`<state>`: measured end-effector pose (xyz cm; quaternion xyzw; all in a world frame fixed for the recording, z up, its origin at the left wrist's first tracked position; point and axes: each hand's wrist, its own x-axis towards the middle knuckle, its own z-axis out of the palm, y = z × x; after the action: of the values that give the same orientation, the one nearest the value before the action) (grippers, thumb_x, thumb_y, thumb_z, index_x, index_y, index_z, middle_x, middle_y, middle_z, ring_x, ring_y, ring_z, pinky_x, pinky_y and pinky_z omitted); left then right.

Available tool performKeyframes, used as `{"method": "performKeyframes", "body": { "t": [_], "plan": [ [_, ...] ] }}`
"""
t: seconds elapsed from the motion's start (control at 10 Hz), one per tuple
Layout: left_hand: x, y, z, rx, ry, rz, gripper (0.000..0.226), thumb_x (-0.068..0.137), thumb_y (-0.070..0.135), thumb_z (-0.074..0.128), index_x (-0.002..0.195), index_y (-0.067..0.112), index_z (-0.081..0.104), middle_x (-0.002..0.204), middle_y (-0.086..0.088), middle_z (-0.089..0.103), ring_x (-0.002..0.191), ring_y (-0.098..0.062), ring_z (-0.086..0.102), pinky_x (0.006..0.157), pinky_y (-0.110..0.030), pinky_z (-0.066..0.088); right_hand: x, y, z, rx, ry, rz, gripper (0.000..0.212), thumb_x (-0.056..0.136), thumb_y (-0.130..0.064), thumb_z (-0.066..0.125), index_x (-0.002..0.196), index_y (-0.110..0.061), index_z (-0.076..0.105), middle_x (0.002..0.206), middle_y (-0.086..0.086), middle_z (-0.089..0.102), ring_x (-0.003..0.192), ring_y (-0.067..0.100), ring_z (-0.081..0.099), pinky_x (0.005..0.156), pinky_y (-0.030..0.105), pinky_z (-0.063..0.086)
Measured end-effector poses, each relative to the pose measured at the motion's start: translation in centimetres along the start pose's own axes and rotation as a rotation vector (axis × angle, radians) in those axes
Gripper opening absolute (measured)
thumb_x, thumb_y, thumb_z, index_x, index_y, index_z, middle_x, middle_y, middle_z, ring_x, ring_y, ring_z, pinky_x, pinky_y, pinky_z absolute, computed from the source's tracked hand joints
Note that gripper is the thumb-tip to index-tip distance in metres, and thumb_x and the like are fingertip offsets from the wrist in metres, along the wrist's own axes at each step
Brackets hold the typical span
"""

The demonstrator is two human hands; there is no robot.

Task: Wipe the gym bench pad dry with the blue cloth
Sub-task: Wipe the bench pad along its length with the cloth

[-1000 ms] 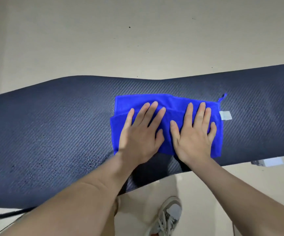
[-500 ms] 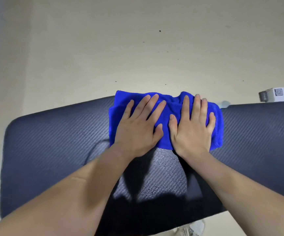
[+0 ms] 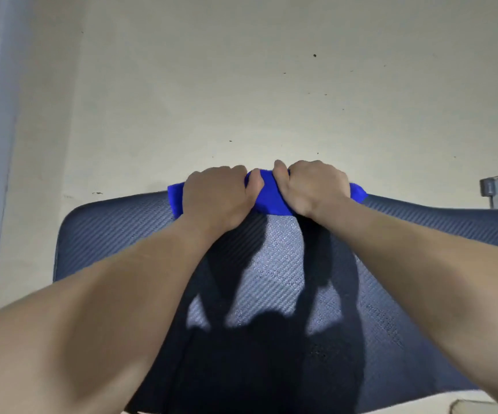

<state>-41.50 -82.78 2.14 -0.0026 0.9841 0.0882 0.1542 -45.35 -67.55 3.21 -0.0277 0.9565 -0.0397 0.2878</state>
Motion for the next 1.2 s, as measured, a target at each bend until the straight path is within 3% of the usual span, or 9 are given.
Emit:
{"method": "performKeyframes", "body": {
  "t": [0.1, 0.3, 0.4, 0.6, 0.7, 0.8, 0.9, 1.0, 1.2],
  "plan": [
    [0.3, -1.2, -0.9, -0.036, -0.116, -0.1, 0.056, 0.094, 0.052, 0.018, 0.064, 0.017, 0.051, 0.064, 0.001, 0.051, 0.069, -0.027, 0.05, 0.064, -0.033, 0.031, 1.6, -0.9, -1.0, 0.041, -0.237, -0.047, 0.05, 0.094, -0.05, 0.018, 0.091, -0.016, 0.054, 0.097, 0.009, 0.054, 0.09, 0.029, 0.049, 0.078, 0.037, 0.037],
    [2.4, -1.0, -2.1, -0.104, -0.401, -0.247, 0.045, 0.092, 0.049, 0.023, 0.088, 0.02, 0.057, 0.089, -0.002, 0.054, 0.085, -0.027, 0.051, 0.072, -0.034, 0.032, 2.6, -1.2, -1.4, 0.126, -0.398, -0.025, 0.041, 0.092, -0.05, 0.023, 0.096, -0.021, 0.051, 0.102, 0.008, 0.053, 0.094, 0.029, 0.05, 0.089, 0.04, 0.04],
    [3.1, -0.4, -2.2, -0.159, -0.463, -0.258, 0.043, 0.092, 0.048, 0.025, 0.09, 0.02, 0.058, 0.096, -0.004, 0.056, 0.09, -0.028, 0.052, 0.076, -0.035, 0.036, 2.9, -0.3, -1.8, 0.236, -0.469, -0.047, 0.048, 0.093, -0.05, 0.026, 0.115, -0.021, 0.056, 0.127, 0.01, 0.056, 0.104, 0.029, 0.05, 0.095, 0.039, 0.038],
    [4.2, 3.9, -1.9, -0.075, -0.496, -0.191, 0.045, 0.094, 0.047, 0.023, 0.071, 0.02, 0.05, 0.09, -0.007, 0.053, 0.088, -0.03, 0.05, 0.075, -0.035, 0.035, 2.8, 2.3, -2.4, 0.311, -0.573, -0.173, 0.049, 0.103, -0.033, 0.021, 0.134, -0.01, 0.05, 0.144, 0.013, 0.046, 0.128, 0.026, 0.044, 0.096, 0.033, 0.03],
    [5.0, 7.0, -1.8, -0.045, -0.53, -0.175, 0.045, 0.094, 0.048, 0.024, 0.065, 0.021, 0.045, 0.088, -0.007, 0.052, 0.087, -0.029, 0.049, 0.074, -0.035, 0.035, 3.1, 5.4, -2.4, 0.424, -0.587, -0.109, 0.05, 0.103, -0.032, 0.016, 0.137, -0.011, 0.046, 0.146, 0.012, 0.044, 0.123, 0.023, 0.044, 0.09, 0.031, 0.027],
    [5.5, 10.3, -1.6, 0.022, -0.576, -0.125, 0.041, 0.094, 0.047, 0.024, 0.072, 0.022, 0.048, 0.09, -0.004, 0.054, 0.088, -0.026, 0.05, 0.074, -0.035, 0.034, 2.8, 8.7, -3.0, 0.717, -0.832, 0.27, 0.035, 0.102, -0.023, 0.025, 0.117, -0.019, 0.056, 0.115, 0.009, 0.056, 0.086, 0.017, 0.046, 0.077, 0.03, 0.036],
    [6.3, 16.2, -0.5, 0.065, -0.638, -0.057, 0.038, 0.095, 0.043, 0.023, 0.085, 0.022, 0.053, 0.095, -0.004, 0.054, 0.09, -0.024, 0.049, 0.074, -0.034, 0.032, 1.4, 14.1, -4.3, 0.973, -0.956, 0.243, 0.031, 0.099, -0.008, 0.032, 0.107, -0.016, 0.06, 0.086, -0.001, 0.048, 0.074, 0.013, 0.047, 0.068, 0.025, 0.041],
    [6.6, 22.0, 0.7, 0.064, -0.704, -0.003, 0.042, 0.098, 0.041, 0.022, 0.095, 0.018, 0.056, 0.105, -0.008, 0.058, 0.09, -0.025, 0.047, 0.076, -0.034, 0.032, 0.7, 19.8, -3.9, 0.502, -0.661, 0.051, 0.041, 0.105, -0.019, 0.022, 0.131, -0.002, 0.048, 0.128, 0.016, 0.054, 0.12, 0.028, 0.05, 0.094, 0.03, 0.038],
    [6.2, 31.5, 2.1, -0.044, -0.757, 0.0, 0.039, 0.099, 0.04, 0.018, 0.08, 0.024, 0.048, 0.091, -0.002, 0.05, 0.09, -0.023, 0.047, 0.08, -0.033, 0.033, 0.2, 30.0, -4.7, 0.172, -0.627, -0.159, 0.044, 0.097, -0.043, 0.013, 0.108, -0.032, 0.053, 0.132, 0.004, 0.055, 0.106, 0.023, 0.049, 0.098, 0.043, 0.037]
  ]
}}
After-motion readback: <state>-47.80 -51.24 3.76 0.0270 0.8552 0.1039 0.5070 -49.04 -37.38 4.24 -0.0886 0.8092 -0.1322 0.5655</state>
